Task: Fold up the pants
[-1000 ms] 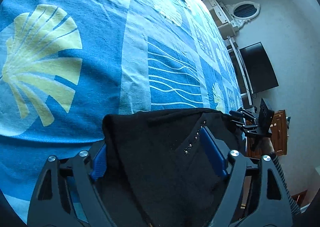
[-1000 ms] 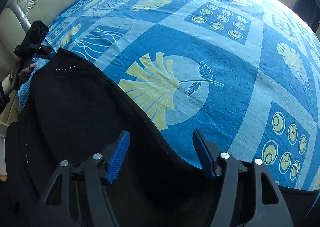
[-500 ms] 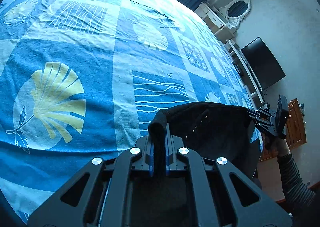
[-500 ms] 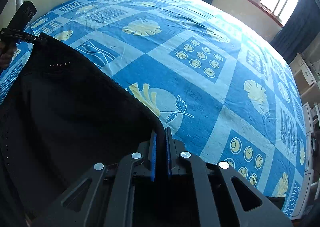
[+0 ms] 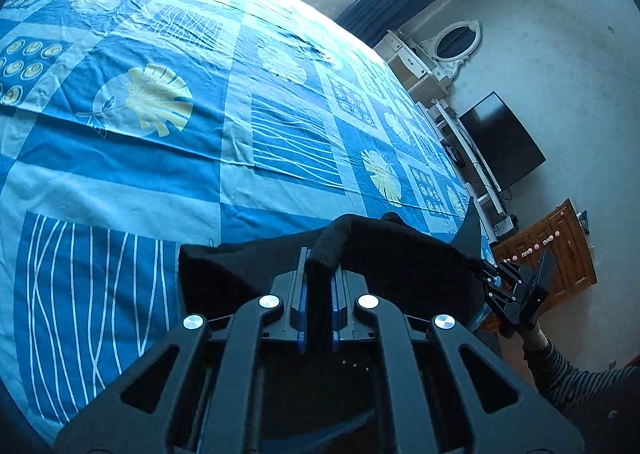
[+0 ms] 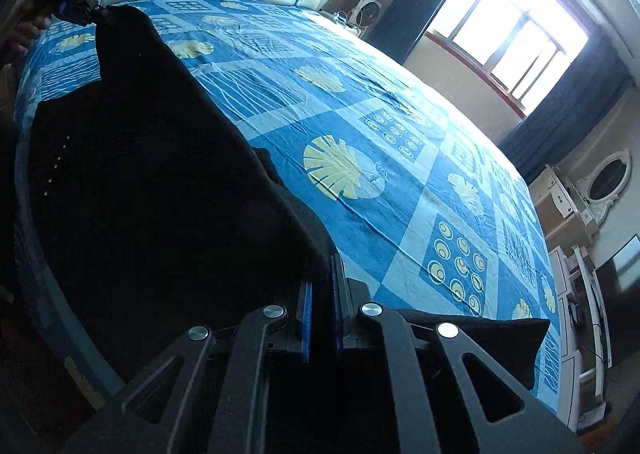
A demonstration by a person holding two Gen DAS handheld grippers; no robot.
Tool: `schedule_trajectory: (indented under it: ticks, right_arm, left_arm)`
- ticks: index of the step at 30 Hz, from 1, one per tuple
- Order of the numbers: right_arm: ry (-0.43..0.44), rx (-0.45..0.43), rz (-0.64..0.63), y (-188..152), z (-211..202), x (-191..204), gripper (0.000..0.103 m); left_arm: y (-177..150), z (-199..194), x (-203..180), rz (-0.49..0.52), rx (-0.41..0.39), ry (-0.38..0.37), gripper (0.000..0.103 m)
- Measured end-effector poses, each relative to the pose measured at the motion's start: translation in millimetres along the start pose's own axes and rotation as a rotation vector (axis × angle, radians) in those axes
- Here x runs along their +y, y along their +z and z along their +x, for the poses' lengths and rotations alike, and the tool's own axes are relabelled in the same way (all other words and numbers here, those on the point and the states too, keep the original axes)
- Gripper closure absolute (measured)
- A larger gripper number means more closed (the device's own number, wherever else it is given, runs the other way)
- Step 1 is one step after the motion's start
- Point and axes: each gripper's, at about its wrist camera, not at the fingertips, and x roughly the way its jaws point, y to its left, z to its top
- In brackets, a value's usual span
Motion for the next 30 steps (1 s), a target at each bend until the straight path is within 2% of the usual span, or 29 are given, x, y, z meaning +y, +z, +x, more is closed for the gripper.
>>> schedule_trajectory:
  ticks: [7, 10, 13, 14, 15, 17, 18, 21, 22, 26, 28, 30]
  right_arm:
    - [0.018, 0.075, -0.071, -38, 15, 43, 0.095]
    - [0.020, 0.085, -0.061, -45, 18, 50, 0.095]
    - [0.037, 0.079, -0.008, -44, 11, 46, 0.093]
    - [0.045, 0.077, 0.010, -44, 6, 43, 0.087]
    - [0.059, 0.078, 0.034, -44, 2, 39, 0.076]
    - [0.126, 0.078, 0.129, -45, -5, 27, 0.063]
    - [0.176, 0.084, 0.199, -46, -7, 20, 0.060]
    - [0.326, 0.084, 0.460, -53, -11, -3, 0.059]
    - [0.392, 0.087, 0.562, -56, -9, -10, 0.059]
    - [0.629, 0.105, 0.904, -73, 5, -18, 0.058]
    - [0.704, 0.101, 1.025, -80, 9, -15, 0.057]
    - [0.747, 0.100, 1.086, -83, 11, -11, 0.057]
  left_arm:
    - [-55, 8, 17, -0.074, 0.104, 0.065, 0.090]
    - [-71, 10, 21, -0.091, 0.123, 0.125, 0.086]
    - [-82, 3, 32, -0.158, 0.116, 0.147, 0.073]
    - [-86, -3, 36, -0.200, 0.098, 0.130, 0.064]
    - [-89, -10, 40, -0.244, 0.075, 0.114, 0.060]
    - [-98, -25, 44, -0.326, 0.017, 0.068, 0.055]
    - [-102, -30, 44, -0.362, -0.010, 0.041, 0.052]
    - [-112, -35, 35, -0.432, -0.067, -0.009, 0.041]
    - [-113, -31, 31, -0.441, -0.071, -0.016, 0.041]
    - [-110, -9, 14, -0.417, -0.053, 0.008, 0.041]
    - [-109, 0, 8, -0.400, -0.047, 0.029, 0.041]
    - [-107, 8, 5, -0.403, -0.042, 0.039, 0.041]
